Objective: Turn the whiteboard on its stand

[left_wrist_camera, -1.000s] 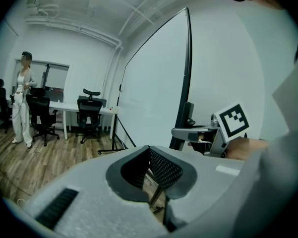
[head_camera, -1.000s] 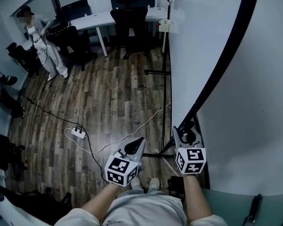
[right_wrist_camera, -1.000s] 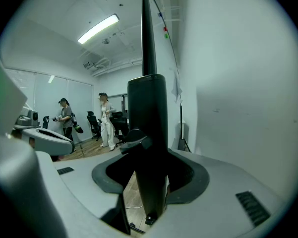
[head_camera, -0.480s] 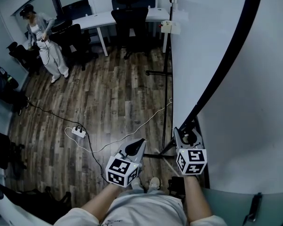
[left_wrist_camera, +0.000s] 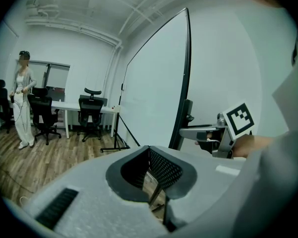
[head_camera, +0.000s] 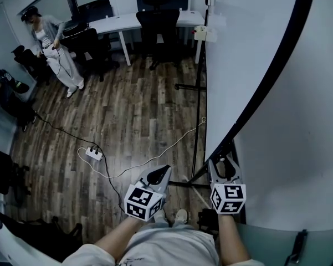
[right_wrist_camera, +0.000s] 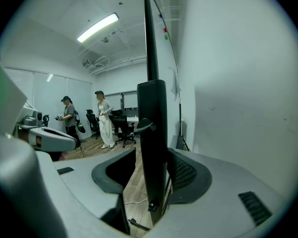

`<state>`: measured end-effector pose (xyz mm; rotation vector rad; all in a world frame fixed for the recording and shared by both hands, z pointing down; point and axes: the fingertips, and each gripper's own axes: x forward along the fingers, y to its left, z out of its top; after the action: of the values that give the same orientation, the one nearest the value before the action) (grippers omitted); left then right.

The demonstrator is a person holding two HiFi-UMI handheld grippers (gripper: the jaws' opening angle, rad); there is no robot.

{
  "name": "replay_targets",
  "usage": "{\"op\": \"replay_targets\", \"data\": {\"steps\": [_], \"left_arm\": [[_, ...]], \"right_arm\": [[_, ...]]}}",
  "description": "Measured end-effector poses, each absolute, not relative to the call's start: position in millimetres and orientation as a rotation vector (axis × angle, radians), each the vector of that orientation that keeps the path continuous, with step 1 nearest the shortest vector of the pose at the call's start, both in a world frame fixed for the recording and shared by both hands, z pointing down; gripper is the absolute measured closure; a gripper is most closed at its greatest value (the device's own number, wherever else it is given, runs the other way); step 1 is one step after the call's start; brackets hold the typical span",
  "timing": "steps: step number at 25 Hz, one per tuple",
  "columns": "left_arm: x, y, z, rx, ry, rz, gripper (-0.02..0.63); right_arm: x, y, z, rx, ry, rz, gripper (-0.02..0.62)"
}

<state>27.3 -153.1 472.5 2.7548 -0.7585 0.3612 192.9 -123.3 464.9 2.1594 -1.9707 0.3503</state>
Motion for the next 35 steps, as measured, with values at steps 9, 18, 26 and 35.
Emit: {"op": "replay_targets", "data": {"steps": [9,18,26,35], "left_arm": [[23.3,-148.0,473.8,2.757,-0.764,0.349,0.595],[18.4,-140.5,473.8,2.745,-0.787,0.338,0.595],[16.7,-138.5,477.8,2.758,-0.794,0.353,0.595],[17.2,-138.6,478.3,2.752,-0.796,0.358,0.595]], "right_arm": [[172.5,-103.1,470.8,2.127,-2.009,0.399,0.423],[141.6,-94.8,478.5,2.055,-2.064,0.44,0.537],[122.5,-99.4,486.8,1.974,-2.131,0.47,0.588],[121.7,-101.6,484.2,1.951,-2.156,0.477,0.589]]}}
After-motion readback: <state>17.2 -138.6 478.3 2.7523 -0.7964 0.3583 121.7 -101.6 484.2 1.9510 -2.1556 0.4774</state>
